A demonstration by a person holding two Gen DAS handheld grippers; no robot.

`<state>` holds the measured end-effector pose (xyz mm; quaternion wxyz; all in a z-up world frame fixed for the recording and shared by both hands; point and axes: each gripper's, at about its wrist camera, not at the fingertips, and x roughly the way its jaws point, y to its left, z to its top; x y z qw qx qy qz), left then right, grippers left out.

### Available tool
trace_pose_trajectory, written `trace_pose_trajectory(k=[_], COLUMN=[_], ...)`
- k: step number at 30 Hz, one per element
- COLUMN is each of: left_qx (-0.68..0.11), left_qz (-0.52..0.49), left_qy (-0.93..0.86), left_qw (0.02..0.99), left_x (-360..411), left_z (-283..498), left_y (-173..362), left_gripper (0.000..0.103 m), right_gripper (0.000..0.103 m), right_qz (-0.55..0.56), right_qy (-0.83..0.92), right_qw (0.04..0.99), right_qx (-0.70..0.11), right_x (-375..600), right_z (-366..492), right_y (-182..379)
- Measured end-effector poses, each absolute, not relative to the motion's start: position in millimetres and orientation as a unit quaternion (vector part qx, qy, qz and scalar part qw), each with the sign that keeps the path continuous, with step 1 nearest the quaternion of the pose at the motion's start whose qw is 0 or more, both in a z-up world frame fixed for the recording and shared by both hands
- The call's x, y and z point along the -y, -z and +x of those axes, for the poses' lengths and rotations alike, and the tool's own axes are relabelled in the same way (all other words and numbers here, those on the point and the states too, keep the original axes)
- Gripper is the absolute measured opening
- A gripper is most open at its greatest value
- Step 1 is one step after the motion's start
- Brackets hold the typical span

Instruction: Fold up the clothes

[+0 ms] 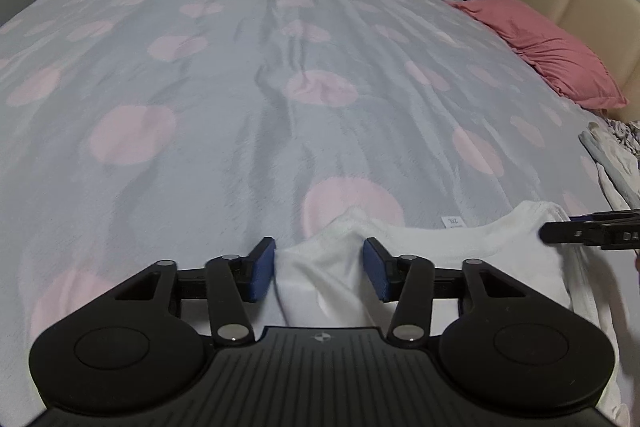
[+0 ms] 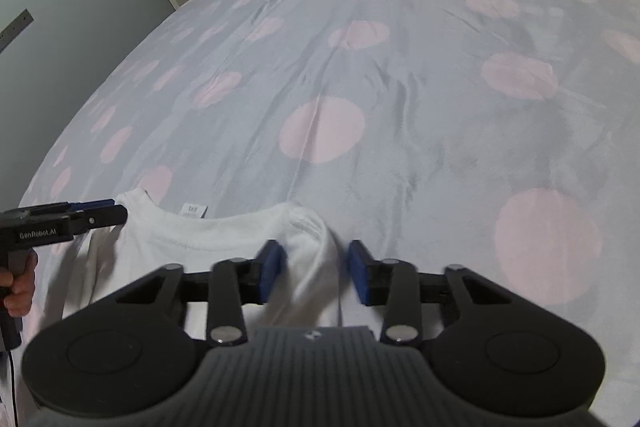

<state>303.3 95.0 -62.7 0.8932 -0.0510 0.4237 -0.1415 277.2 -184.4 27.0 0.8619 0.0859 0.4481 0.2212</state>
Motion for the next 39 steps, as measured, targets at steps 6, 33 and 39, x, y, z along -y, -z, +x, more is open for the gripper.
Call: trace_pose_trajectory(k=[6, 33, 39], left_qx=[-0.398, -0.24, -0.272], left_qz=[-0.034, 0.098, 0.169], left_qy=[0.168, 0.313, 0.355], left_qw=[0.901, 0.914, 0.878], left_x=[-88, -86, -73], left_z=[297, -5, -65], left_y=[52, -129, -102], left_gripper=[0.011, 0.009, 0.009], right_gripper=[0.009, 0.009, 0.009], right_qz=[0.067, -0.062, -0.12], right_qy=[-0.238, -0.379, -0.407], right_qw=[0.866, 0.893, 0.875], right_qx=[-0.436, -0.234, -0.234], right_x=[177, 237, 247], right_z=[274, -41, -110], right_y=[-40, -206, -171])
